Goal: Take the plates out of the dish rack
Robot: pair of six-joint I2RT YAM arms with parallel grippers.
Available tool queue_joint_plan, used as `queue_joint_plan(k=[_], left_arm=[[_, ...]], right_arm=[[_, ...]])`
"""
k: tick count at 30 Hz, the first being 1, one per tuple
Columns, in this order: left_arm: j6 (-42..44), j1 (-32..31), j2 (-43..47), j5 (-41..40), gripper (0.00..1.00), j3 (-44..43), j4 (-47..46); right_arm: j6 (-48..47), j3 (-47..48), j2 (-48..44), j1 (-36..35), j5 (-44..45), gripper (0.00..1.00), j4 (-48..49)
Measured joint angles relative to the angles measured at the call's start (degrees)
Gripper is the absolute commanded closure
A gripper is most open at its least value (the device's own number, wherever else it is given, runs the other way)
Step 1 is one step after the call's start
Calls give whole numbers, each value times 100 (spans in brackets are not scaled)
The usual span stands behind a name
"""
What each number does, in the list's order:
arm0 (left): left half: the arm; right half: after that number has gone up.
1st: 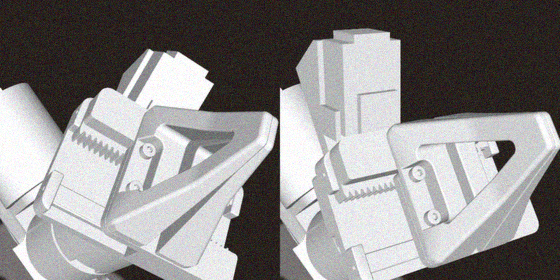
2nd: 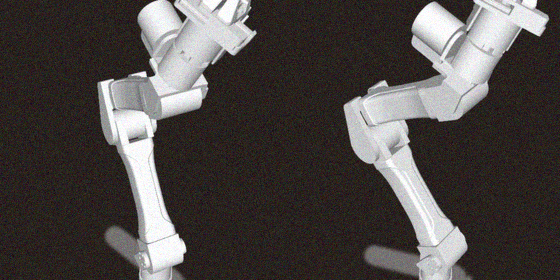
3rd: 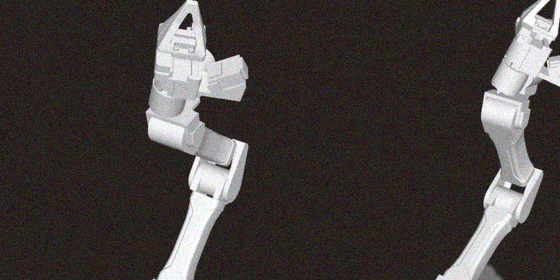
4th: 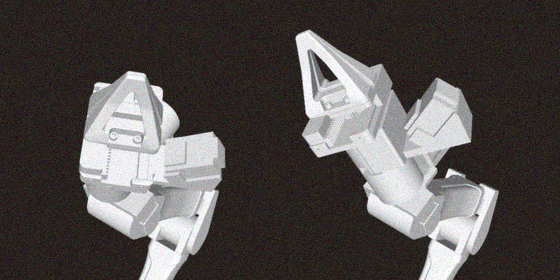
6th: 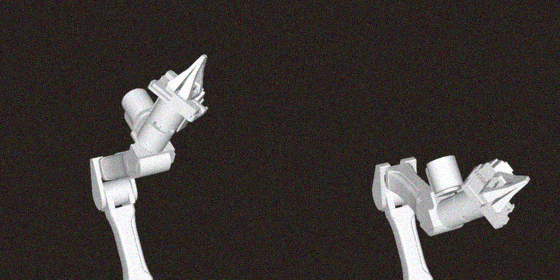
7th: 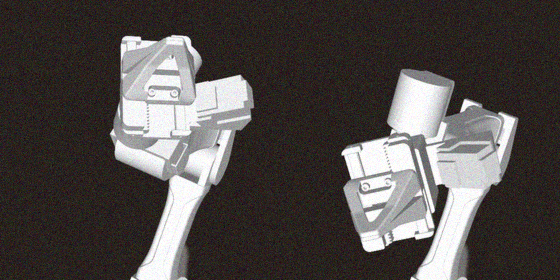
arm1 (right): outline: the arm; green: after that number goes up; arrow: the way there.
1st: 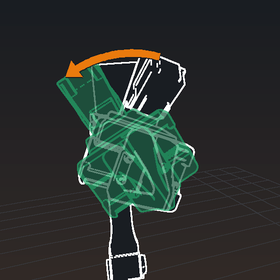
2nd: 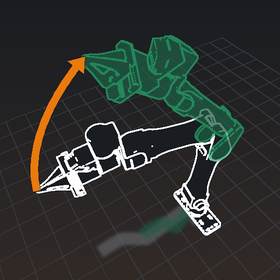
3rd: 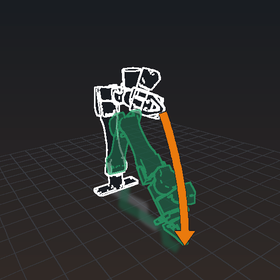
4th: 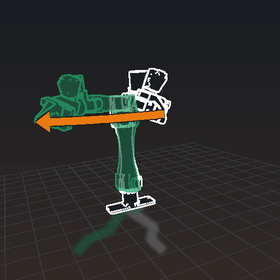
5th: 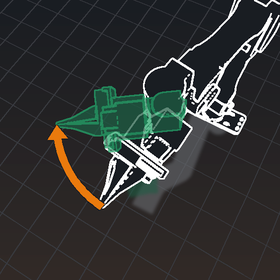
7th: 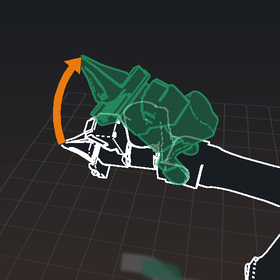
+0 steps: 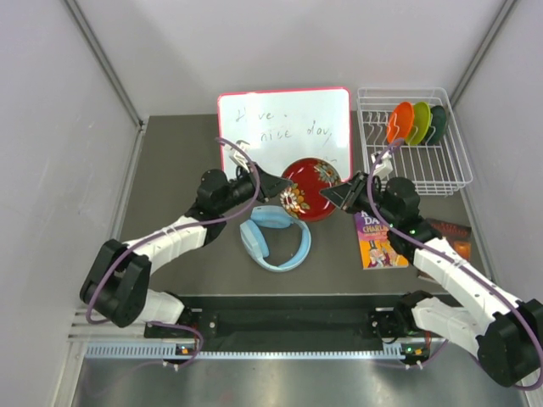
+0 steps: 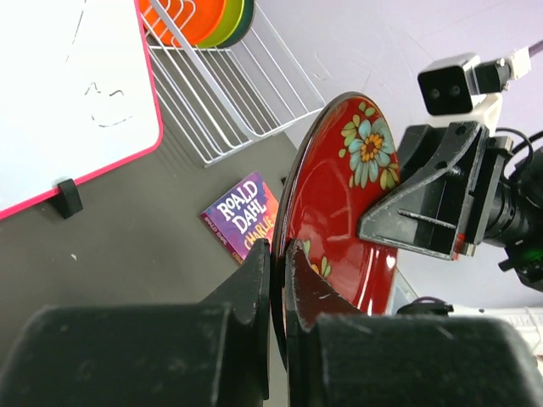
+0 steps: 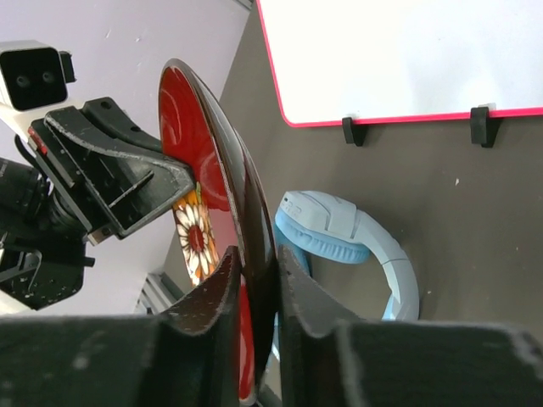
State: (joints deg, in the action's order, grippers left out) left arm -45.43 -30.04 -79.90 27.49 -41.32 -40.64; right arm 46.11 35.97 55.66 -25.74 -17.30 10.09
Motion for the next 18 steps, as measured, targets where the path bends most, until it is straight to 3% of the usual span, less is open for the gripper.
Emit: queue_joint_plan(k=[3, 5, 18], left_arm=[[175, -68, 181, -94, 100, 17, 188], [382, -138, 302, -251, 100, 17, 380], [1311, -210, 1043, -1252, 100, 17, 1945]], right_arm=[[-46, 0, -2, -33, 7, 67, -39], [-101, 0, -2, -63, 20, 55, -122], [-339, 4, -118, -81, 271, 43, -396]])
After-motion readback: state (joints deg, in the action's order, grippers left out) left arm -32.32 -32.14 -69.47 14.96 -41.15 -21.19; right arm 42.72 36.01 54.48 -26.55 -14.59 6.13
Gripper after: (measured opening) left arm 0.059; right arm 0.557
